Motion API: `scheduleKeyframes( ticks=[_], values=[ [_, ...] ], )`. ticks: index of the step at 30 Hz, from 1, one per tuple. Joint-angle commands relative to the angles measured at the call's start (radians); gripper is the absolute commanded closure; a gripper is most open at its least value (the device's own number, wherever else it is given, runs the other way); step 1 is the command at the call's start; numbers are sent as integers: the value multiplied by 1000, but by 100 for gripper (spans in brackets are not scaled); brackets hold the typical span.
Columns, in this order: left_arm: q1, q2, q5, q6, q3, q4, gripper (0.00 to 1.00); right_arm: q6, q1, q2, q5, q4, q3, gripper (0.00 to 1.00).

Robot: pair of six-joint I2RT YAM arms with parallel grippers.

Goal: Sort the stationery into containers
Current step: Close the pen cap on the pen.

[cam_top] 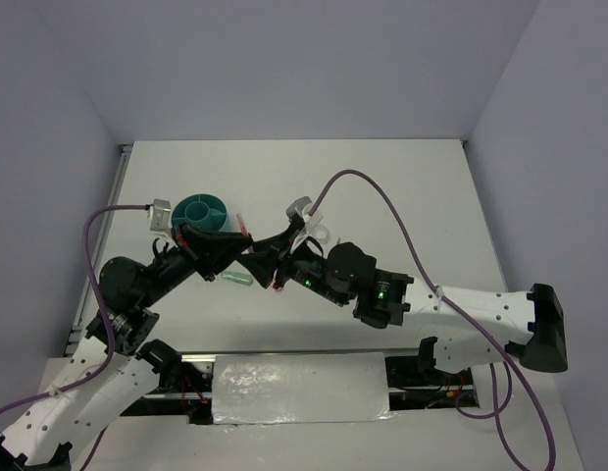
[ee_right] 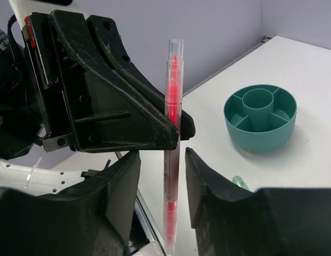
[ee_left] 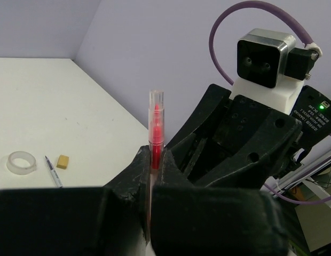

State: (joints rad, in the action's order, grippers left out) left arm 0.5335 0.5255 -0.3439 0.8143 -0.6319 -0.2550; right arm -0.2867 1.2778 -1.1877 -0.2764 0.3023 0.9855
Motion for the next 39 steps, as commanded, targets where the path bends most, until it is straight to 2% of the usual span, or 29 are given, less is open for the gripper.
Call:
scheduleKeyframes(
  ticks=[1,2,5,6,7,8,10,11,15,16,17,18,26,35,39],
  values=[
    [3,-15,-26,-6,-18,-55,100,17,-9,-13,17,18,59,55],
    [3,-18,-24,-1,-18,-56,100,17,-6,-16,17,18,61,61],
    [3,-15,-23,3,-25,-56,100,17,-9,-24,23,20,59,63],
    [3,-13,-24,3,-26,-58,100,15,-8,-26,26,18,58,67],
    [3,-13,-27,3,-29,-56,100,14,-8,-27,26,17,58,73],
    [3,-10,-27,5,-32,-58,100,14,-8,-27,25,18,56,91],
    [3,-5,-30,0,-35,-56,98,9,-9,-24,20,20,50,100],
    [3,-7,-29,-1,-37,-53,95,9,-9,-21,20,21,47,100],
    [3,-2,-26,-26,-57,-14,50,6,-8,-3,2,18,35,100],
    [3,2,-32,-44,-72,8,45,6,-9,3,-3,15,33,100],
    [3,4,-32,-50,-80,19,34,6,-9,3,-4,12,35,100],
    [3,5,-29,-58,-87,28,32,4,-9,3,-4,9,36,100],
    [3,27,69,-162,-230,163,27,17,-9,-9,51,-12,35,100],
    [3,85,74,-168,-252,157,38,27,-6,3,48,-38,42,100],
    [3,91,63,-164,-239,146,39,34,-6,10,43,-43,42,100]
  ],
)
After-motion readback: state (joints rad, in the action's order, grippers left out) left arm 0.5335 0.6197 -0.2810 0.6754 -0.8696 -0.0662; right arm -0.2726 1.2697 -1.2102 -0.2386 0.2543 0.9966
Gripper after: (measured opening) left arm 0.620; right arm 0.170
